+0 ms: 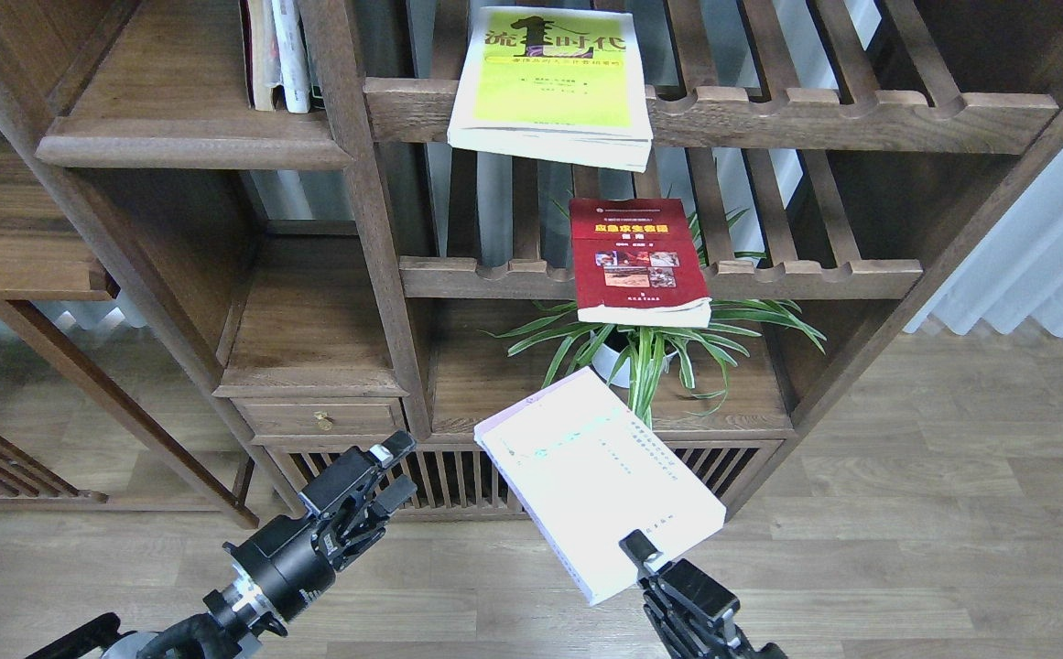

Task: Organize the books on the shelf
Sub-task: 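Carry the white book toward the left gripper, lowering it, then grasp the white book's edge with the left gripper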

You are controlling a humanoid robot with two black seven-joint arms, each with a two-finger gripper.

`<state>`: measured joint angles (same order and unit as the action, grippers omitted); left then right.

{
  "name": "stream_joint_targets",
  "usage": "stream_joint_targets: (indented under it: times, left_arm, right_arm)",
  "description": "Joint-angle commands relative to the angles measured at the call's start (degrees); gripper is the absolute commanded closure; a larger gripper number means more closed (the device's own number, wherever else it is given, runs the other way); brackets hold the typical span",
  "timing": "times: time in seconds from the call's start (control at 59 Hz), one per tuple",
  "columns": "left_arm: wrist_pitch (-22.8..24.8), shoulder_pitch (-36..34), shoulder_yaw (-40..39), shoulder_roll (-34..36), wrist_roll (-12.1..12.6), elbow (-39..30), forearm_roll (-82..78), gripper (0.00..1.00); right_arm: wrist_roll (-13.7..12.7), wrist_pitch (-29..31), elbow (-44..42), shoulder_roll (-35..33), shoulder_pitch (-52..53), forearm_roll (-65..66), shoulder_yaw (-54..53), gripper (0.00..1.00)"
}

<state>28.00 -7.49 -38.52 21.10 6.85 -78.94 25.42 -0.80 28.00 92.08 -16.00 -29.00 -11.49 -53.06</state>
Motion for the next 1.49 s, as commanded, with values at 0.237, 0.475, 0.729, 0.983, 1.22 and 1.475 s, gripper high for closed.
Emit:
stream_joint_targets:
  times: [0.237, 0.475, 0.729, 0.983, 1.22, 1.475]
  left_arm:
    - [0.00, 0.20, 0.11, 3.16, 0.00, -0.25, 0.07, 0.00]
    - [0.00, 0.20, 1.60, 3.16, 0.00, -0.25, -0.02, 0.00]
    - [0.00, -0.24, 1.43, 3.16, 0.09, -0.34, -0.63, 0.00]
    - [0.00, -0.60, 1.78, 6.85, 0.36, -0.34, -2.65, 0.00]
    - [0.00, 2.22, 1.87, 10.80, 0.36, -0.34, -2.83, 0.00]
    - [0.00, 2.57, 0.99, 11.51, 0.53, -0.34, -3.09, 0.00]
  right_arm:
    - [-0.87, 0.00, -0.76, 3.96, 2.80, 3.32, 2.70, 0.95]
    - [-0.95, 0.00, -0.85, 7.92, 6.14, 3.93, 4.11, 0.95]
    - [-0.87, 0.00, -2.17, 8.80, 5.53, 4.37, 5.60, 0.95]
    - [-0.87, 0.00, -3.84, 8.71, 6.67, 4.02, 4.73, 0.94]
    - [-0.78, 0.00, -5.42, 8.80, 8.78, 3.76, 4.55, 0.94]
    - [-0.78, 0.00, -8.41, 9.76, 10.01, 3.76, 4.64, 0.94]
